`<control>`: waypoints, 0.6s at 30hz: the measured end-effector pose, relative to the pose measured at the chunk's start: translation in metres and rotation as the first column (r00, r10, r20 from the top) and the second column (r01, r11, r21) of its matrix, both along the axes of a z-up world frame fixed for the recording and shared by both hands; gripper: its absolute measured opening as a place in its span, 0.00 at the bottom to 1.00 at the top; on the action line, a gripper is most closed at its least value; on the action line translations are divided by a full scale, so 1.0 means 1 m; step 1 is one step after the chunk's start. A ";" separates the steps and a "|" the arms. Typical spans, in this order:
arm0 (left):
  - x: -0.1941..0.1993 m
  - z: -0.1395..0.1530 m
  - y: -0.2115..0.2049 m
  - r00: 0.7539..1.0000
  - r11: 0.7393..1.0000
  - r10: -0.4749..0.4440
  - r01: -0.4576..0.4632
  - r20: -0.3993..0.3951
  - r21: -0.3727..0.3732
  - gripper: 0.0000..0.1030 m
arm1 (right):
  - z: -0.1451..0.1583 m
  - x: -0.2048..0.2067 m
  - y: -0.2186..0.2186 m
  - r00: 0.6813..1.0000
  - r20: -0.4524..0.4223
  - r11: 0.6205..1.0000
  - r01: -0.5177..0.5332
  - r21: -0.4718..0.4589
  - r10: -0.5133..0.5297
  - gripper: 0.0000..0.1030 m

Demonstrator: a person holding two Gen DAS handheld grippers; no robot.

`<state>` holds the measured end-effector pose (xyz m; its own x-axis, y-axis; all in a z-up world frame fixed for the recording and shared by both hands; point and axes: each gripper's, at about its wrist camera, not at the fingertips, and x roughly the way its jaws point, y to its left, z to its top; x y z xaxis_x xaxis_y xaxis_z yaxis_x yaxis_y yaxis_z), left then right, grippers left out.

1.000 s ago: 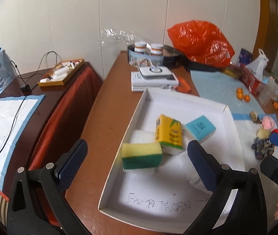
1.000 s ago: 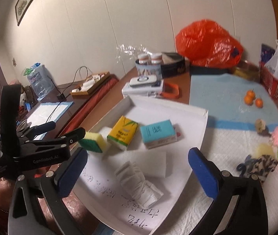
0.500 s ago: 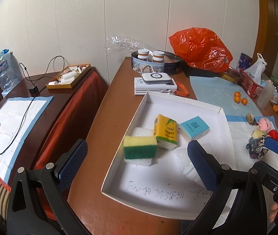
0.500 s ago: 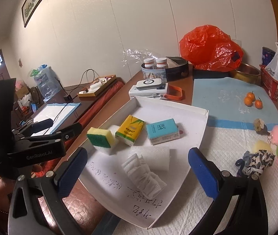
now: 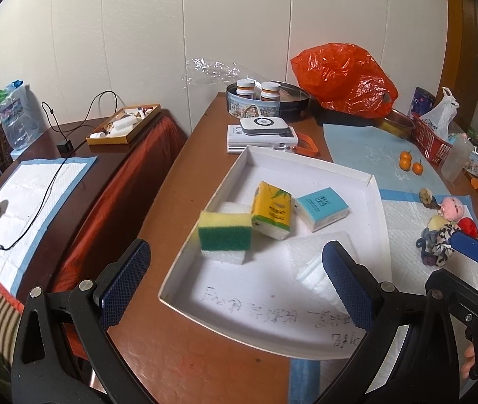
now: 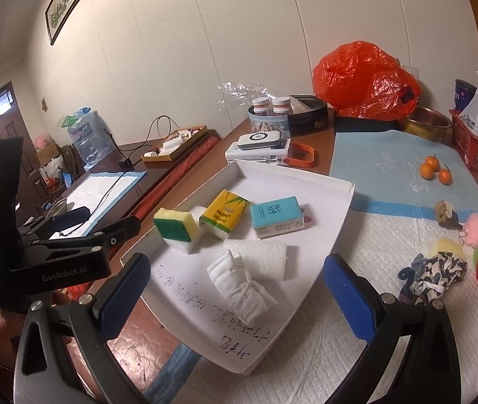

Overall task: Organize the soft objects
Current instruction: 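Withdraw both grippers from the box and move them over the pad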

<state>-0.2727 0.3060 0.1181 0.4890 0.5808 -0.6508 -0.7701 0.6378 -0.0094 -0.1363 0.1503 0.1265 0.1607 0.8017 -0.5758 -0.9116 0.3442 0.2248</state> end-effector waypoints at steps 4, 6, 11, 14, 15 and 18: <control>-0.002 0.005 -0.006 0.999 0.999 0.032 -0.032 0.020 0.009 1.00 | 0.002 0.004 -0.009 1.000 -0.001 1.000 0.000 0.001 0.000 1.00; -0.002 0.008 -0.008 0.998 0.998 0.055 -0.056 0.024 0.014 1.00 | 0.003 0.007 -0.016 1.000 0.004 1.000 0.003 0.004 -0.003 1.00; 0.007 0.012 -0.019 0.998 0.998 0.055 -0.056 0.034 0.012 1.00 | 0.005 0.017 -0.030 1.000 0.004 1.000 0.013 0.008 -0.013 1.00; 0.021 0.013 -0.031 0.999 0.999 0.028 -0.028 0.030 0.015 1.00 | 0.007 0.024 -0.040 1.000 0.005 1.000 0.027 0.012 -0.027 1.00; 0.026 0.013 -0.034 0.999 1.000 0.019 -0.019 0.028 0.016 1.00 | 0.007 0.027 -0.043 0.999 0.005 0.999 0.033 0.015 -0.033 1.00; 0.042 0.012 -0.045 1.000 1.000 -0.018 0.018 0.018 0.014 1.00 | 0.007 0.038 -0.055 0.998 0.000 0.998 0.061 0.021 -0.061 1.00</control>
